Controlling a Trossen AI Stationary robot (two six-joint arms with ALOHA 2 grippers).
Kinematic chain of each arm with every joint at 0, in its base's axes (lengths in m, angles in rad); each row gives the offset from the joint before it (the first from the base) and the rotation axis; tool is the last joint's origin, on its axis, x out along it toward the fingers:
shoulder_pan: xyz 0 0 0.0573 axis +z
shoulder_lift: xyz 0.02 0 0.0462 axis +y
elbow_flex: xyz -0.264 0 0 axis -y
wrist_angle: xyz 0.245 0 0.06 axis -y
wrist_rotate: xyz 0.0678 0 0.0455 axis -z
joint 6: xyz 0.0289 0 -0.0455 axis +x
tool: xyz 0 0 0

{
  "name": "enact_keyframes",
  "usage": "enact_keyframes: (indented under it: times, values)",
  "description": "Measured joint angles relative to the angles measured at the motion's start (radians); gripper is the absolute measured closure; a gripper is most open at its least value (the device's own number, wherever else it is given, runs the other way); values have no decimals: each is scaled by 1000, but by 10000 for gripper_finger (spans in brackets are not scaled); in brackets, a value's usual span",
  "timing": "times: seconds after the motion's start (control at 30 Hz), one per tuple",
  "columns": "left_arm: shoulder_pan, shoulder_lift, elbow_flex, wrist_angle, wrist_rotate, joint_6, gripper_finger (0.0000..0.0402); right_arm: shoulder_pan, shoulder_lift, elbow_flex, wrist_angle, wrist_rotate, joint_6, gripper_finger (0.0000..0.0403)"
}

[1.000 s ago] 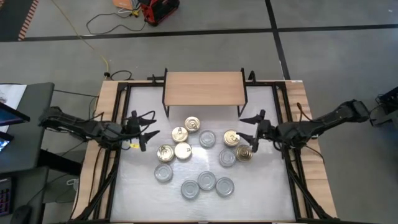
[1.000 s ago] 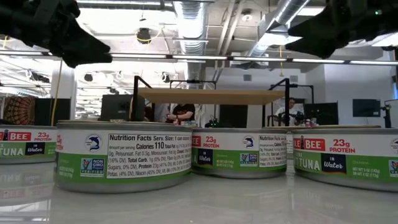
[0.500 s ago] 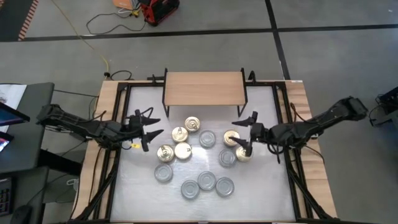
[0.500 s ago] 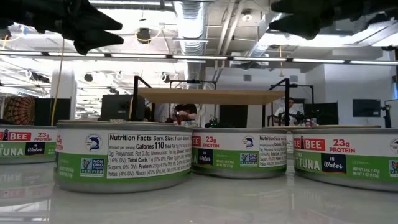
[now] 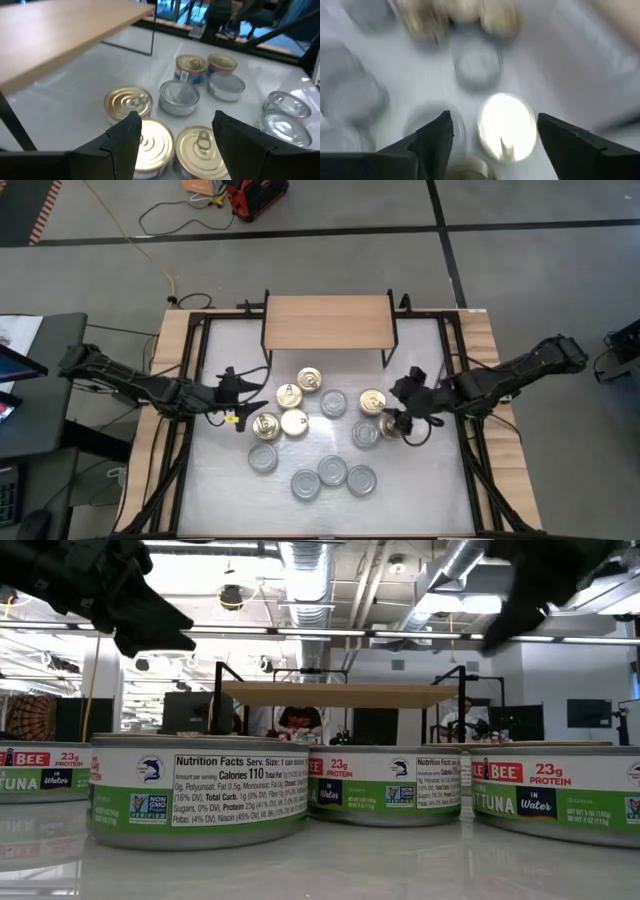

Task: Stack canned seafood by type on shelf
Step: Put the blue pink tuna can on the shelf

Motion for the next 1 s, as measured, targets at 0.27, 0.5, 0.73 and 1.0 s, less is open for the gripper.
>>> enact_keyframes:
  times: [0.27,0.5,0.73,1.0]
  values:
    - [0,119,150,-160,-64,22,168,-96,0,-1,-194,-199,88,112]
    - [10,204,217,-155,-68,59,168,-141,0,-86,-179,-300,116,113]
    - [39,332,287,-155,-12,63,168,-177,-1,-182,-49,-406,115,113]
    - [80,445,385,-153,81,142,168,-215,5,-231,-3,-425,105,145]
